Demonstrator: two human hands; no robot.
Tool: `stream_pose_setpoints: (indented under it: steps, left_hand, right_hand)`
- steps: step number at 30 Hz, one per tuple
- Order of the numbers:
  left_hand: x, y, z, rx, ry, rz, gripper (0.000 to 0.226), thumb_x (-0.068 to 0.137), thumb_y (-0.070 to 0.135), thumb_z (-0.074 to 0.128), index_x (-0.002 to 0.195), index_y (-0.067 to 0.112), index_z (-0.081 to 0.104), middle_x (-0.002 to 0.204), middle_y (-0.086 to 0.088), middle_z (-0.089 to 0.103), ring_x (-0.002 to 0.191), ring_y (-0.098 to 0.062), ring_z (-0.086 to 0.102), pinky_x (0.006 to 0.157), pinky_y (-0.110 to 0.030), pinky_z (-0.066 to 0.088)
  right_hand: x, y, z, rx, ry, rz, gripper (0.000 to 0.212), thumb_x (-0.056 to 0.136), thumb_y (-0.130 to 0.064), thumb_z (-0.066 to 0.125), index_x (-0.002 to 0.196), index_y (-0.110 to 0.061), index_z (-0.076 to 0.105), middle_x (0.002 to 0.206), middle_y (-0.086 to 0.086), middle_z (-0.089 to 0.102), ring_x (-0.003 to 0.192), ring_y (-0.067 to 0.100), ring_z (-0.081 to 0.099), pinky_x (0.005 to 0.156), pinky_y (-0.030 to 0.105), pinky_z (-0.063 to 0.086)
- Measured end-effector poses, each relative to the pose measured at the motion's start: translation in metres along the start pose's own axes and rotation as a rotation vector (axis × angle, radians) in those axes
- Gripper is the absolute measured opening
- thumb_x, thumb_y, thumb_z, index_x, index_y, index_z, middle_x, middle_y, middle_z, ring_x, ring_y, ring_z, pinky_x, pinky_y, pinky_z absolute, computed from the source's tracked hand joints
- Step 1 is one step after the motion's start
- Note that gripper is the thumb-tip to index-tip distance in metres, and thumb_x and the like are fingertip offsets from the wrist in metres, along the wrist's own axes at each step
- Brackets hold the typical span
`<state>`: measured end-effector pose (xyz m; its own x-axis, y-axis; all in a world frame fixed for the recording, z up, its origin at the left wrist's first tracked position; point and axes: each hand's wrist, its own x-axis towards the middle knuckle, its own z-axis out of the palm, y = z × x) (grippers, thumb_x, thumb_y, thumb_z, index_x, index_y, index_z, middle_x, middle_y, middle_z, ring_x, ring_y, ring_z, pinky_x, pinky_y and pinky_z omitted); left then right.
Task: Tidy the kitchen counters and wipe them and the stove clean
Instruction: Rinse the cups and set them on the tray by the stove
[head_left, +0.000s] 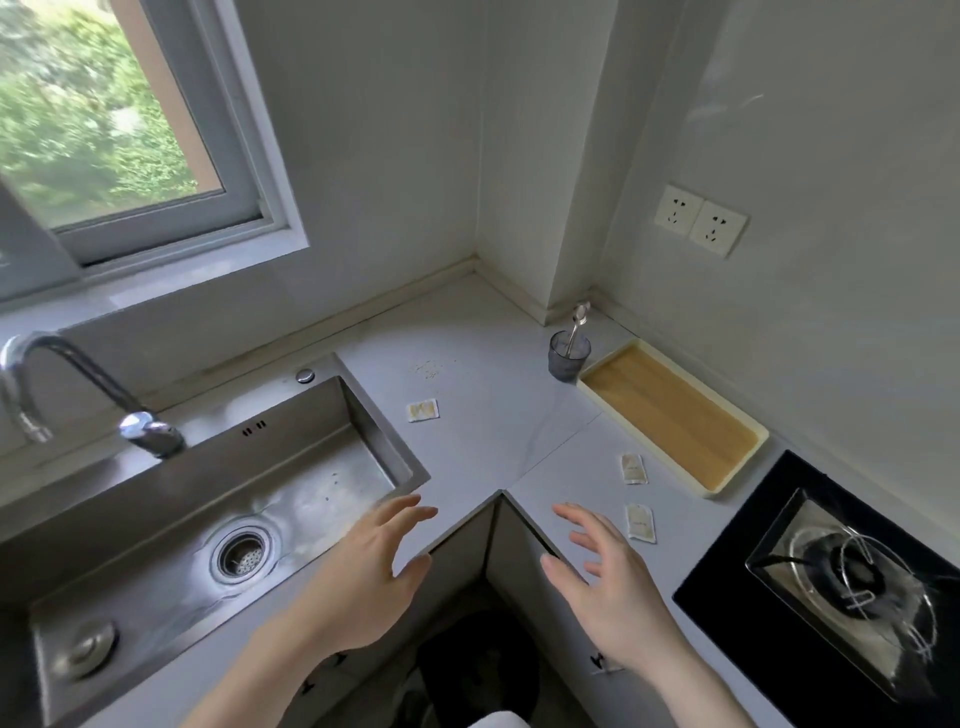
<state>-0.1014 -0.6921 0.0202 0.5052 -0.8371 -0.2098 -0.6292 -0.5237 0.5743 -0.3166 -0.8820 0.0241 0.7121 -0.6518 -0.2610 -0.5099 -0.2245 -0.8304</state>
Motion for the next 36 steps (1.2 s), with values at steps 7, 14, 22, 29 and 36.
stream_pose_setpoints:
  steps: [7, 14, 22, 29, 36]
  left_hand:
    - [-0.054, 0.023, 0.022, 0.007, 0.079, -0.120, 0.047, 0.101, 0.037, 0.056, 0.145, 0.046, 0.044, 0.157, 0.028, 0.030, 0.146, -0.002, 0.031, 0.117, -0.021, 0.026]
    - [-0.110, 0.027, 0.035, -0.033, 0.049, -0.209, 0.044, 0.098, 0.042, 0.055, 0.135, 0.059, 0.040, 0.150, 0.035, 0.029, 0.128, -0.008, 0.054, 0.109, -0.027, 0.043]
    - [-0.144, 0.017, 0.012, -0.028, 0.125, -0.225, 0.050, 0.099, 0.036, 0.056, 0.147, 0.043, 0.043, 0.160, 0.025, 0.027, 0.141, -0.006, 0.040, 0.117, -0.023, 0.029]
    - [-0.221, -0.047, -0.023, -0.048, 0.221, -0.289, 0.048, 0.102, 0.039, 0.052, 0.148, 0.043, 0.040, 0.160, 0.027, 0.024, 0.147, -0.003, 0.029, 0.119, -0.023, 0.026]
    - [-0.335, -0.157, -0.059, -0.062, 0.281, -0.467, 0.050, 0.102, 0.046, 0.054, 0.148, 0.049, 0.037, 0.161, 0.029, 0.021, 0.150, -0.005, 0.026, 0.123, -0.033, 0.026]
  right_hand:
    - [-0.019, 0.025, -0.007, 0.014, -0.094, -0.053, 0.045, 0.095, -0.037, 0.067, 0.134, -0.051, 0.048, 0.138, -0.027, 0.047, 0.126, -0.009, 0.046, 0.099, 0.013, 0.040]
    - [-0.045, 0.029, 0.011, -0.003, -0.177, -0.120, 0.046, 0.094, -0.039, 0.068, 0.132, -0.055, 0.048, 0.134, -0.035, 0.046, 0.120, -0.018, 0.046, 0.090, 0.006, 0.040]
    - [-0.071, 0.005, 0.042, 0.008, -0.196, -0.187, 0.046, 0.093, -0.036, 0.070, 0.132, -0.053, 0.051, 0.131, -0.034, 0.051, 0.119, -0.017, 0.049, 0.098, 0.013, 0.045]
    - [-0.089, -0.061, 0.129, -0.010, -0.278, -0.295, 0.045, 0.091, -0.033, 0.073, 0.127, -0.054, 0.054, 0.125, -0.033, 0.057, 0.117, -0.014, 0.053, 0.097, 0.016, 0.047]
    - [-0.130, -0.125, 0.258, -0.042, -0.389, -0.377, 0.047, 0.091, -0.039, 0.071, 0.131, -0.052, 0.051, 0.128, -0.032, 0.054, 0.117, -0.015, 0.051, 0.097, 0.023, 0.047]
